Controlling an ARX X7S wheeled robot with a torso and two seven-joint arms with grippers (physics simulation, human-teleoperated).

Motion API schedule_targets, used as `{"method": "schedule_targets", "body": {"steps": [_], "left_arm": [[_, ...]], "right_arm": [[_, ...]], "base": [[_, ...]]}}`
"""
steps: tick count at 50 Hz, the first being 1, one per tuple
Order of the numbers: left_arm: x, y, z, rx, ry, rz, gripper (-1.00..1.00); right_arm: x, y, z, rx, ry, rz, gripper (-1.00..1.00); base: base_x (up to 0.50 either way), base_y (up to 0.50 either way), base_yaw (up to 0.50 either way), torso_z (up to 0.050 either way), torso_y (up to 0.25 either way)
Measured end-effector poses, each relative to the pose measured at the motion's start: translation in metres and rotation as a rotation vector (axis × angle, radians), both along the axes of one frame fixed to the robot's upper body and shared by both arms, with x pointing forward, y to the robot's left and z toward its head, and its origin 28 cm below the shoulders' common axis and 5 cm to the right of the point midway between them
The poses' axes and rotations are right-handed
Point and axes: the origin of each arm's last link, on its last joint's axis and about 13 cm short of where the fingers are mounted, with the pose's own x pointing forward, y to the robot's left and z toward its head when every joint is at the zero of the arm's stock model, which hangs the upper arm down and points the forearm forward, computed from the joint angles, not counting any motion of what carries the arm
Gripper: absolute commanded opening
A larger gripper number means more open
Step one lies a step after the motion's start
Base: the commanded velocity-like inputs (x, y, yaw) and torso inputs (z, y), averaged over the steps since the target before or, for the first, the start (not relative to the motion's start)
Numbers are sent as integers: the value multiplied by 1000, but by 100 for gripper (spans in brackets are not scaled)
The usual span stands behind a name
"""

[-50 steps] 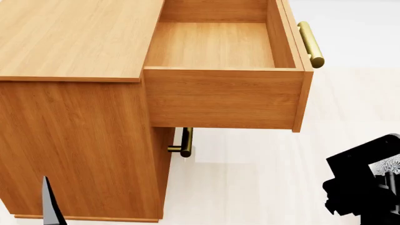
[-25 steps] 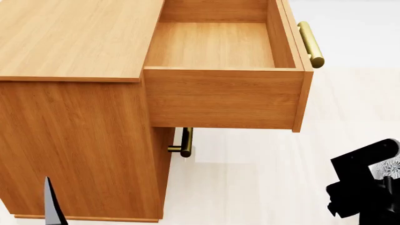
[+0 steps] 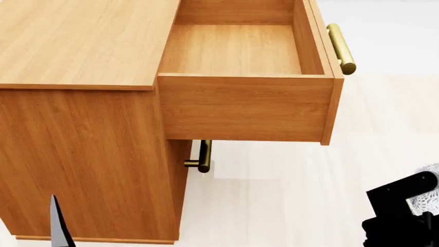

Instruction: Put the bowl on top of the cabinet.

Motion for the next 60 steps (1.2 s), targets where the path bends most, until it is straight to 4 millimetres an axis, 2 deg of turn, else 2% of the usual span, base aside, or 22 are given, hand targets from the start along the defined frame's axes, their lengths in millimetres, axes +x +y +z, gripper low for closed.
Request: {"method": "schedule_targets", "body": {"steps": [18,19,35,42,49,60], "left_arm": [[0,0,-1,0,7,1,100],[0,0,-1,0,8,1,100],[0,0,-2,2,14,1,100],[1,0,-3,2,16,1,100],[1,0,-3,1,18,2,100],[1,1,-3,-2,18,5,100]], "right_arm": [[-7,0,-16,17,12,-17,100],[-7,0,-16,19,10,-19,-100],[-8,-1,-19,-47,-38,-82,-100],[-4,-4,-9,-74,-97,-112,-100],[8,-7,21,-93,-181,-120,-100],[32,-15,97,-124,-337,-127,-100]], "base": [[0,0,0,0,0],[0,0,0,0,0],[0,0,0,0,0],[0,0,0,0,0],[0,0,0,0,0],[0,0,0,0,0]]}}
